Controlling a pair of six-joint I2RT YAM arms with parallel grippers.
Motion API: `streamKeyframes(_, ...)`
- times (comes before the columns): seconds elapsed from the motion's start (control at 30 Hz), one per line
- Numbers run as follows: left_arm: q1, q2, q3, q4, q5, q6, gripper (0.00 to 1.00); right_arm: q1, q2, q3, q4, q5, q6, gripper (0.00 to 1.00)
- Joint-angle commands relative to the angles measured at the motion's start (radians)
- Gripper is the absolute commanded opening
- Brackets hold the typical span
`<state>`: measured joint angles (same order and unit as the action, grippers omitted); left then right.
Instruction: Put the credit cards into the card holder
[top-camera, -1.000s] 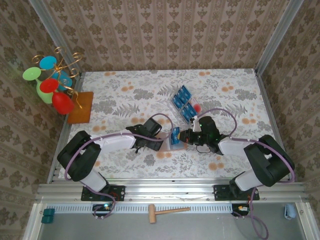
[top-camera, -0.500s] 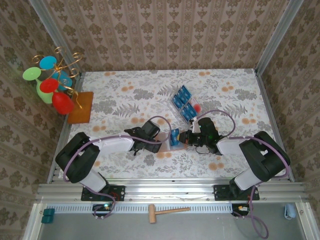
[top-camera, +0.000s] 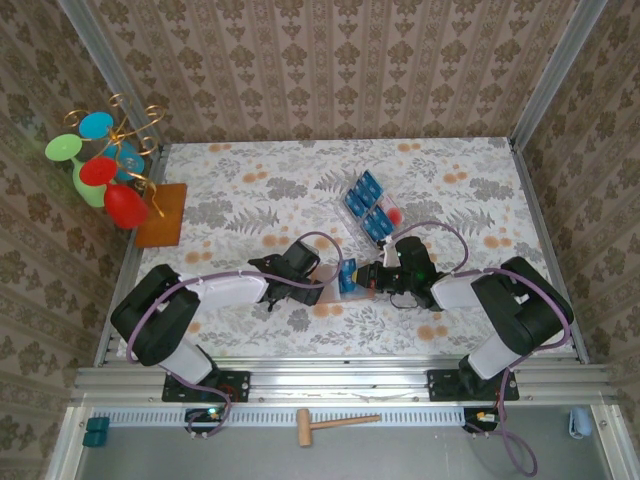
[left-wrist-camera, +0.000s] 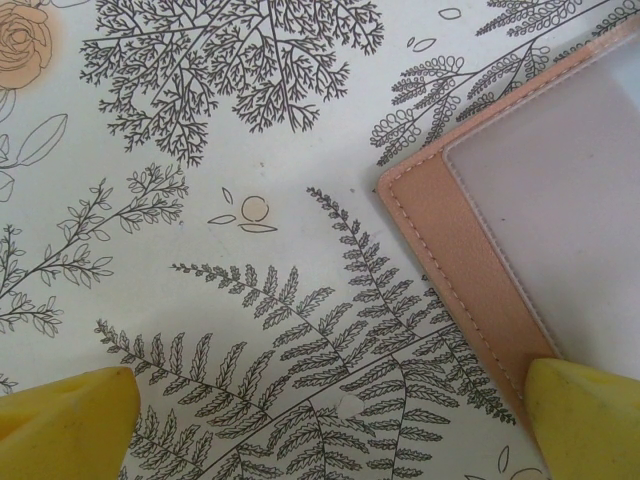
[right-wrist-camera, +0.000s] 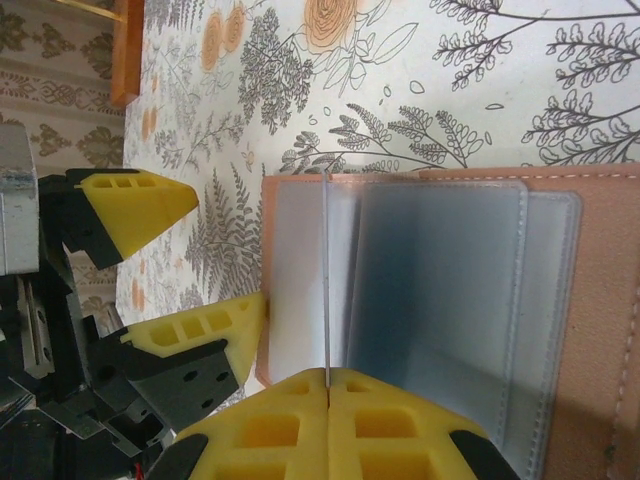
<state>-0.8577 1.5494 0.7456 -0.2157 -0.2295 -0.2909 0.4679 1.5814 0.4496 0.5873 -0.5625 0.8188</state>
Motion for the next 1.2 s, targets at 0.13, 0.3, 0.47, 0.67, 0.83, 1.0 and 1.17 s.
streamKeyframes(0.13,-0.005,-0.006,-0.014,-0.017,-0.02,-0.005,1.0,-0.003,0.039,-0.003,0.055,-0.027,0.012,0.0)
streamKeyframes(0.3,-0.004,-0.006,-0.01,-0.021,-0.024,-0.004,1.0,-0.002,0.067,0.001,0.088,-0.036,0.026,0.0)
streamKeyframes(0.47,-0.003,-0.007,-0.006,-0.025,-0.026,-0.003,1.0,0.0,0.083,0.002,0.106,-0.045,0.034,0.0)
streamKeyframes(0.67,-0.004,-0.041,0.006,-0.038,-0.03,-0.004,1.0,0.002,0.088,0.001,0.109,-0.043,0.035,0.0)
streamKeyframes(0.83,0.002,-0.105,0.038,-0.072,-0.032,0.001,1.0,0.002,0.094,0.0,0.112,-0.04,0.035,0.0)
streamKeyframes(1.0,0.003,-0.134,0.071,-0.08,0.015,0.004,1.0,0.003,0.101,0.002,0.115,-0.04,0.037,0.0)
streamKeyframes(1.17,-0.016,-0.103,0.071,-0.056,0.05,-0.001,1.0,0.003,0.11,0.001,0.124,-0.041,0.041,0.0)
